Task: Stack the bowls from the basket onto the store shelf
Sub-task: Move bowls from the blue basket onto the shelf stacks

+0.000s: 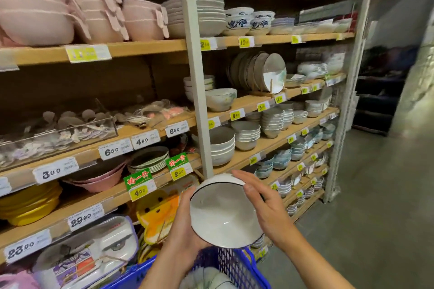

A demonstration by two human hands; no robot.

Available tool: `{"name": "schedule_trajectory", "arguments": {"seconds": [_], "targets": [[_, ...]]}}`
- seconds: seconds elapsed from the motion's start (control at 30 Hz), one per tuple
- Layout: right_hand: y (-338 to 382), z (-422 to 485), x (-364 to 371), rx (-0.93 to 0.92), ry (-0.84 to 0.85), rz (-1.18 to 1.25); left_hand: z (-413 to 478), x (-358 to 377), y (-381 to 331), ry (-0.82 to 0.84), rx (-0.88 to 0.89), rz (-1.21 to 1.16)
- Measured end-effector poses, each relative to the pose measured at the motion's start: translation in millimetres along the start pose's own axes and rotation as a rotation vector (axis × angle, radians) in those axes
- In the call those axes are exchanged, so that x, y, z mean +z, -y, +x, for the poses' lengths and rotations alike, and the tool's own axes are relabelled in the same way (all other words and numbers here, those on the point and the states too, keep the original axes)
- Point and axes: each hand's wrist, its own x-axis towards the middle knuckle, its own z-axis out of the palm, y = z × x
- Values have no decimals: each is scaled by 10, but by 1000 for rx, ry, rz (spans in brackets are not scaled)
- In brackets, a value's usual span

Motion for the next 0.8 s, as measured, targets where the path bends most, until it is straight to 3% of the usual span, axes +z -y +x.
{"name": "schedule_trajectory", "arguments": {"seconds": [0.1,0.27,0.5,0.8], "targets": [[0,46,-492,-9,-33,19,151,436,153,85,-5,107],[-23,198,-1438,-35,-93,-16,537,1250,525,28,61,164],[-72,416,-2610,49,-202,47,997,2333,1007,66,263,155],[-113,1150,-3012,539,-265,434,1553,2648,851,161,740,251]]}}
